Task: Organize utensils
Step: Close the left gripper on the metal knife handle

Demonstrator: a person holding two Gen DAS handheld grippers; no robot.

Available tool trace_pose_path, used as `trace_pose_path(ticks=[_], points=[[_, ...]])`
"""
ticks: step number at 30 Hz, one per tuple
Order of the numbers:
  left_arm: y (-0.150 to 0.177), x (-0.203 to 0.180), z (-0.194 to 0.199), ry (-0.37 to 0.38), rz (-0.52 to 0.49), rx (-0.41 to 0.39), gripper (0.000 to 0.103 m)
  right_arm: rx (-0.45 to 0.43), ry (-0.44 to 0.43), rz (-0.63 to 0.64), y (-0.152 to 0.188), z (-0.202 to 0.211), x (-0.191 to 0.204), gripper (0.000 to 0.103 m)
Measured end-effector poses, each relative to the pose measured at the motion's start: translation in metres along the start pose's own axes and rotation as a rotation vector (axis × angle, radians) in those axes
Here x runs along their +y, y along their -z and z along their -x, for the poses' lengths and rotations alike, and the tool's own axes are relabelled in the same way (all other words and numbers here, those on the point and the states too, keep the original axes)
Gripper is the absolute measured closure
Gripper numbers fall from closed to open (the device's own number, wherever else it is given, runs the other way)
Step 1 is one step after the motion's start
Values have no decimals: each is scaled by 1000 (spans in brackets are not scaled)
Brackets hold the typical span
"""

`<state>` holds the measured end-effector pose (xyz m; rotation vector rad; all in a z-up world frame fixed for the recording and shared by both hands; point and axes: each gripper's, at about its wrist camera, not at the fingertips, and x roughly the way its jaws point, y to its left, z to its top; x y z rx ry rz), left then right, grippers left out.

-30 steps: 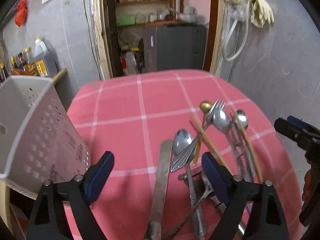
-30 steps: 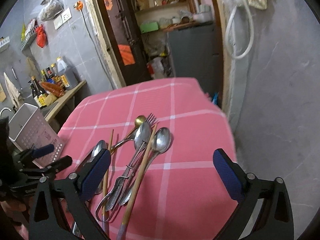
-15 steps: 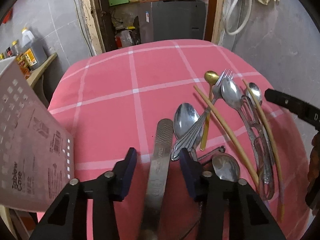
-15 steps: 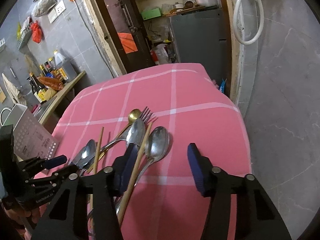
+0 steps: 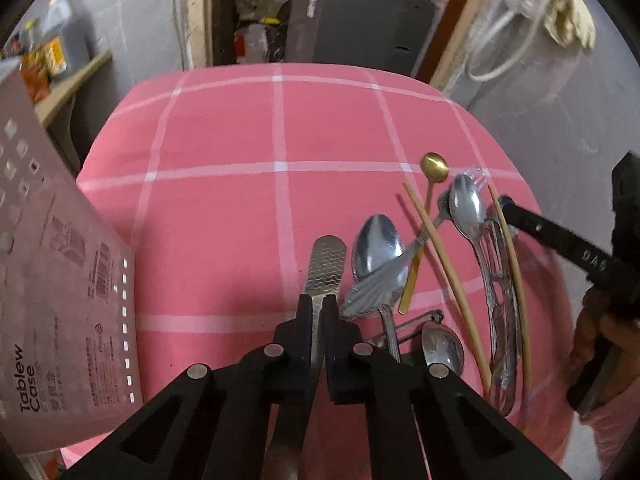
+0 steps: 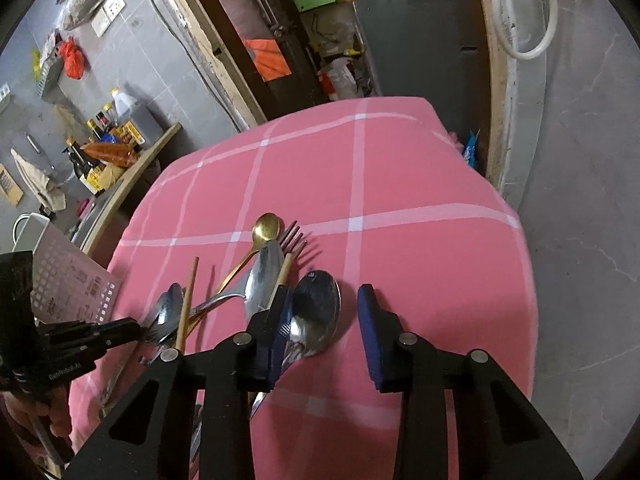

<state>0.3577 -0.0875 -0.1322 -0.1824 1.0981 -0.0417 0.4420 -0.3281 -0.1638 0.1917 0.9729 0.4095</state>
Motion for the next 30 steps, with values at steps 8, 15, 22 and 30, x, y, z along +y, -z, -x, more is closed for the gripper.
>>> trace_pose_path(ticks=[8,15,22,30], points=[[-9,10,-5,20,29,99,94,49,-30,23,-2,-4,7,73],[1,7,-2,44,-10,145,80,84,-75,31,1,-8,7,73],[-4,-16,-7,-43,-135,207,85,95,-66,-7,2,-2,8,99],[0,-8,3,75,-55,241,86,-2,-7,-6,24,52,19,100]])
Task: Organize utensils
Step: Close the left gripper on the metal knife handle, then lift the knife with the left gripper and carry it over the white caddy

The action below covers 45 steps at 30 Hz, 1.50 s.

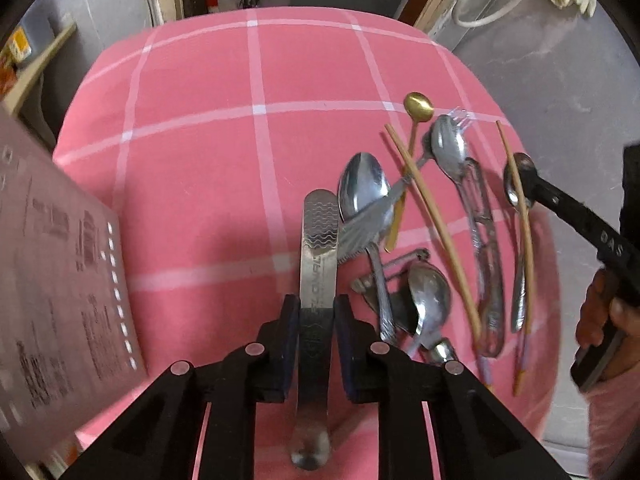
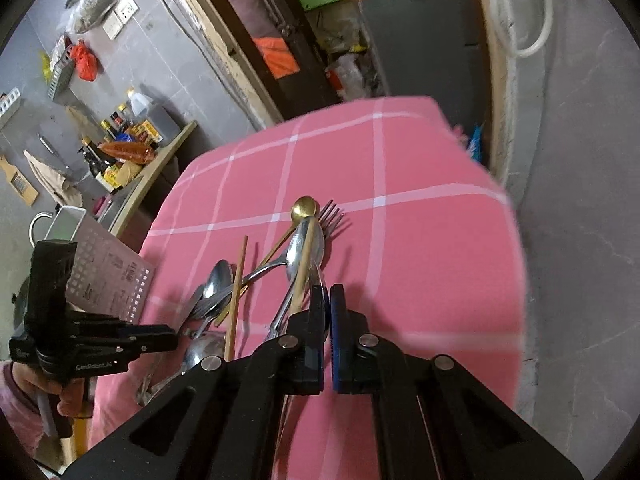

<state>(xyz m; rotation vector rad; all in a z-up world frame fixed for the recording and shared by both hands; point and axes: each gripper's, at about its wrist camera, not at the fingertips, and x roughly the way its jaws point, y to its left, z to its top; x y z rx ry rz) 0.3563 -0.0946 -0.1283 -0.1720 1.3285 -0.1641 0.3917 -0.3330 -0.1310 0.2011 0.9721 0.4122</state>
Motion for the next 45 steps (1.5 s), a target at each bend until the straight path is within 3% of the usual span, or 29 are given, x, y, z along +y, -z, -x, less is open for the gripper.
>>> trace_pose_path(ticks=[5,8,17,23,26,33,39,45], points=[[23,-4,10,73,-18,-4,86,-91,65,12,13,44,10,100],[33,-7,8,87,-35,21,86,-101,90,21,19,57,16,100],[11,1,0,116,-59,108,85,-109,83,0,38,80,26,100],[12,14,9,142,-25,81,86,-142,92,8,48,91,43,100],[27,2,22,150,-34,-11,86,-190,95,17,48,103,53,100],[49,7,97,140,-63,-304,86,-330,64,40,26,130,83,100],[51,36,178,186,28,-555,86,-479,-28,78,-9,138,129,100],[44,84,240,141,111,-750,86,-627,-155,106,-46,117,192,100]])
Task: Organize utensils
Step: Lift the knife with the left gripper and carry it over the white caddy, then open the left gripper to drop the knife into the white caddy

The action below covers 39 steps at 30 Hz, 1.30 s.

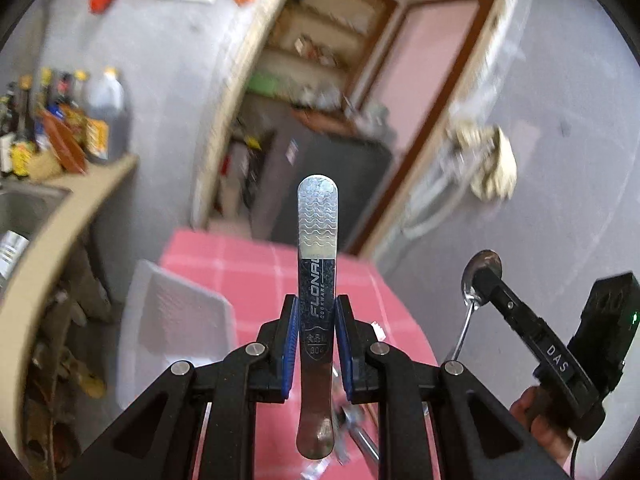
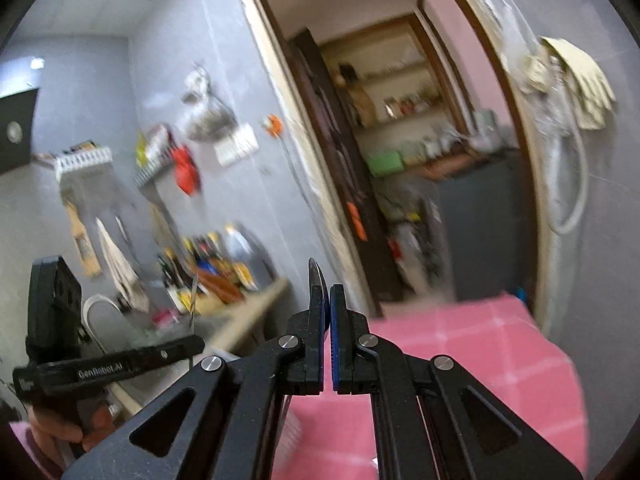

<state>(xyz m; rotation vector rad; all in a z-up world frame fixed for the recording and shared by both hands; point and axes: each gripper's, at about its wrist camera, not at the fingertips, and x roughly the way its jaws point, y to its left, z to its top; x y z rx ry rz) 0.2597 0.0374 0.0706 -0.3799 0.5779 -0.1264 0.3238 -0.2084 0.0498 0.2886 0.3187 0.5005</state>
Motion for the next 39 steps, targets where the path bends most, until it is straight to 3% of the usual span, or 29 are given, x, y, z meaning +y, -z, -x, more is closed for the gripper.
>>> trace_pose_path(ticks=[6,12,19,33,36,38,39], points=[[-16,36,1,-83,4,-110,86,-52,-43,9,18,-42,47,100],[-5,67,-6,-99,39,-158,86,-6,-46,58,52,-77,73,100],[11,82,-15,-94,37,-143,86,82,-70,118,76,-89,79,100],[26,84,-20,-92,26,-72,85,188,-120,76,94,-94,70,99],[28,85,-18,-99,27,-72,84,190,-123,65,94,-91,68,88],[29,84,-14,-106,29,-79,82,179,-125,58,91,-87,66,73],[28,84,-13,-109,30,-82,79,173,-126,55,90,-86,65,72]])
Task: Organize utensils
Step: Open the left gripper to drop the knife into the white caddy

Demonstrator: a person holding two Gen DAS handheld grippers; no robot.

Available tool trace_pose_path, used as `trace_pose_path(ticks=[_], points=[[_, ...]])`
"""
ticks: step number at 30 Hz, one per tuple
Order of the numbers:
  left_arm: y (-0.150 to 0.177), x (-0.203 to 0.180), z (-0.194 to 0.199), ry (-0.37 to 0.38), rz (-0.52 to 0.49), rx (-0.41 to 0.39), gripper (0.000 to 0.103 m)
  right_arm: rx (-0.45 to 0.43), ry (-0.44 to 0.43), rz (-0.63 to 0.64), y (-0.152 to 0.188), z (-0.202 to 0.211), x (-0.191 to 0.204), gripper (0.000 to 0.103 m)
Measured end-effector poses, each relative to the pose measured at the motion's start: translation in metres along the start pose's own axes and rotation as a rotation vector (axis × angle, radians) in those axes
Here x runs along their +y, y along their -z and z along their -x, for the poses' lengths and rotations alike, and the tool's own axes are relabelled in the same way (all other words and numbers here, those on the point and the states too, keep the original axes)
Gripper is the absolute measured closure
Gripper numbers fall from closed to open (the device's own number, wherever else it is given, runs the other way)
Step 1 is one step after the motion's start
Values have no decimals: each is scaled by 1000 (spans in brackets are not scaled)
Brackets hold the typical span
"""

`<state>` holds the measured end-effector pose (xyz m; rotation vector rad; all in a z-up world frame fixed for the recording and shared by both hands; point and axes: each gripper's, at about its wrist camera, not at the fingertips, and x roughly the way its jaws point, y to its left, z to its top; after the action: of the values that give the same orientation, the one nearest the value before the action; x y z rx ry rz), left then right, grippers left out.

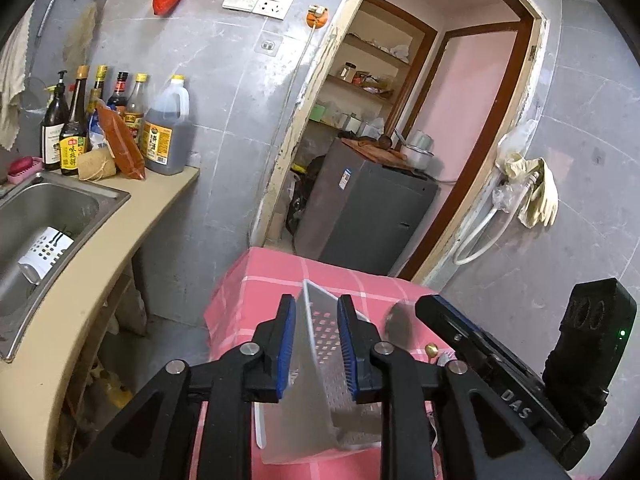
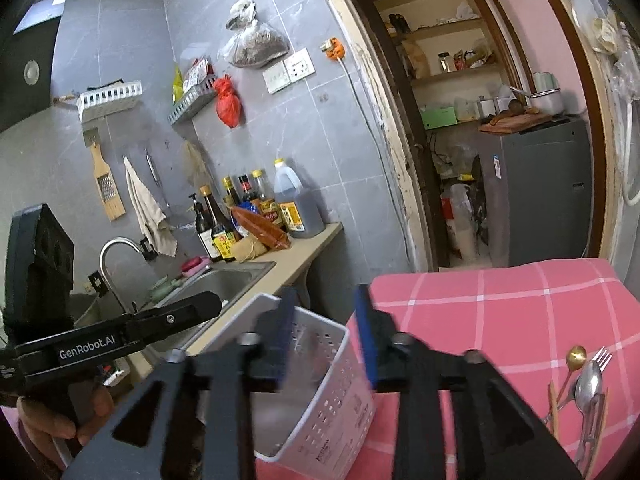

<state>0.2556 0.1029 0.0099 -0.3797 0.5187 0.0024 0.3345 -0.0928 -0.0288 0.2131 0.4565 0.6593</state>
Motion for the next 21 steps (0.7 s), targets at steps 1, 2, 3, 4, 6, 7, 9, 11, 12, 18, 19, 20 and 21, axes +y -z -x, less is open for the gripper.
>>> trace_pose_path(ticks=[1,2,3,4,6,7,9,11,12,18,19,20,21], points=[[0,0,2,-6,1,-6,77,-5,5,-1,-1,3,-1,72],[0,-1,3,-10,3,-10,73,-12,14,-1,-2,7,-3,69],[-1,-1,5,-15,6,-15,68,-21,27,1,-4,11,-4,66],[-1,-2,7,-24,7,-23,66,-35,44,2,-5,17,-6,56],[-1,-7,11,-42,2,-44,56,-62,76,4,-9,30,-11,47],[-1,-10,13,-52,-4,-55,53,-73,96,9,-10,38,-15,43],[-1,-19,17,-75,-20,-81,40,-92,140,23,-13,52,-20,33],[1,-29,21,-96,-37,-105,28,-111,181,36,-17,66,-26,20],[2,-34,22,-108,-47,-116,23,-121,210,46,-17,75,-30,17],[18,-71,28,-182,-134,-191,5,-151,345,101,-19,119,-47,3],[22,-78,28,-188,-147,-198,4,-152,364,109,-20,125,-49,2],[24,-83,29,-193,-157,-204,3,-151,392,120,-19,132,-53,2],[28,-88,29,-198,-169,-212,3,-149,410,128,-20,137,-54,2]])
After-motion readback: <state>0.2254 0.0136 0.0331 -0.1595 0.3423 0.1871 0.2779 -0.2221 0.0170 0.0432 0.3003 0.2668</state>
